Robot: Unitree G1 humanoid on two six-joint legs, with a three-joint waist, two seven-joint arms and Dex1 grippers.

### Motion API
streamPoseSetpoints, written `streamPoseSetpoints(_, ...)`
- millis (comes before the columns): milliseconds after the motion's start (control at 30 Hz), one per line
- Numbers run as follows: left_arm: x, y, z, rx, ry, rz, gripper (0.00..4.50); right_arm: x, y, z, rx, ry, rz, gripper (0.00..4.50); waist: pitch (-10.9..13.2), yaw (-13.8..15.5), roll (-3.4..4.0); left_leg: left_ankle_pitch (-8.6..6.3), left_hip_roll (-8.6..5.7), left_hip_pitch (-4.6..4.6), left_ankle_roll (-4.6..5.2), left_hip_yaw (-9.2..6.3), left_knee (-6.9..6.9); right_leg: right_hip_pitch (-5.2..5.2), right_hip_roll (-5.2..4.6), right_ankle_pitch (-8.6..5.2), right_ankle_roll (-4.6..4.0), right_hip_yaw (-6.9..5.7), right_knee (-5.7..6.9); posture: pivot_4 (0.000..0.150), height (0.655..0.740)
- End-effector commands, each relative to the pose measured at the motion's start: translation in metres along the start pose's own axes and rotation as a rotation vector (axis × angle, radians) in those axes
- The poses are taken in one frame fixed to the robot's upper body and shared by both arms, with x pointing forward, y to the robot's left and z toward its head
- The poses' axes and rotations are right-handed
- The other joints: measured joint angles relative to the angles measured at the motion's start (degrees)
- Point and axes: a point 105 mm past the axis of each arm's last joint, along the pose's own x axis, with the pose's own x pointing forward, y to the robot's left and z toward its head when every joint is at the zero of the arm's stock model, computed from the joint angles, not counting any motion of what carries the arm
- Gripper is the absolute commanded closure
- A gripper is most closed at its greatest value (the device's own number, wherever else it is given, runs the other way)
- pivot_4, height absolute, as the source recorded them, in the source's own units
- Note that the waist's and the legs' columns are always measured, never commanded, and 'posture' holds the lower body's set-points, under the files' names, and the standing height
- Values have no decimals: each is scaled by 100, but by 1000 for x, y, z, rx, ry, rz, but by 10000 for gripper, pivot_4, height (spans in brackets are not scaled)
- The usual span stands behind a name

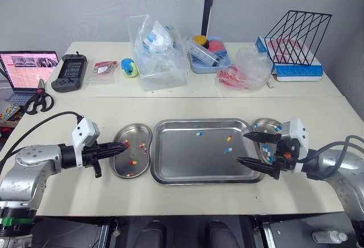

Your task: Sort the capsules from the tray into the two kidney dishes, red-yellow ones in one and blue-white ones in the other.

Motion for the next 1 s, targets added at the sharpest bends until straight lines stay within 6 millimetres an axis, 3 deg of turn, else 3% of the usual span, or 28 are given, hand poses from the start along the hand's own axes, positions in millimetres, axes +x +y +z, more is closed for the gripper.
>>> streamPoseSetpoints(33, -1, -1, 0, 18, 5, -7, 44773, -1, 0, 8, -32, -10, 1, 0, 0, 0, 0, 0, 0, 0, 0, 0, 0, 0, 0, 0, 0, 0, 0, 1500, 7275)
streamPoseSetpoints(67, 0, -1, -1, 12, 3, -8, 44773, -1, 0, 7, -31, -10, 0, 0, 0, 0, 0, 0, 0, 0, 0, 0, 0, 0, 0, 0, 0, 0, 0, 1500, 7275)
streamPoseSetpoints(333, 1, 3, -3, -3, -13, -2, 17091, -3, -4, 7, -33, -11, -19, 0, 0, -2, 0, 0, 0, 0, 0, 0, 0, 0, 0, 0, 0, 0, 1, 1500, 7275)
streamPoseSetpoints(500, -16, 12, 4, -6, -75, 36, 486, -17, -8, 10, -28, -24, -84, 0, 0, 2, 0, 0, 0, -1, 0, 0, 0, -1, 0, 0, 0, -1, 1, 1500, 7275)
streamPoseSetpoints(700, -48, 26, 14, -40, -181, 163, 138, -56, -23, 14, -7, -60, -294, 0, 0, 1, 0, 0, 1, -2, 1, -1, -1, -3, -1, 0, 0, 0, 1, 1500, 7275)
streamPoseSetpoints(900, -87, 35, -3, -72, -173, 369, 138, -119, -31, -2, 41, -77, -597, 0, 0, 0, 0, -1, 3, 2, 2, 1, -10, -2, -1, 0, 0, 4, -2, 1500, 7275)
streamPoseSetpoints(1000, -97, 31, -13, -96, -168, 410, 138, -136, -29, -14, 67, -70, -677, 0, -1, 0, 0, -1, 3, 7, 1, 3, -9, 3, -1, 0, 0, 5, -2, 1500, 7275)
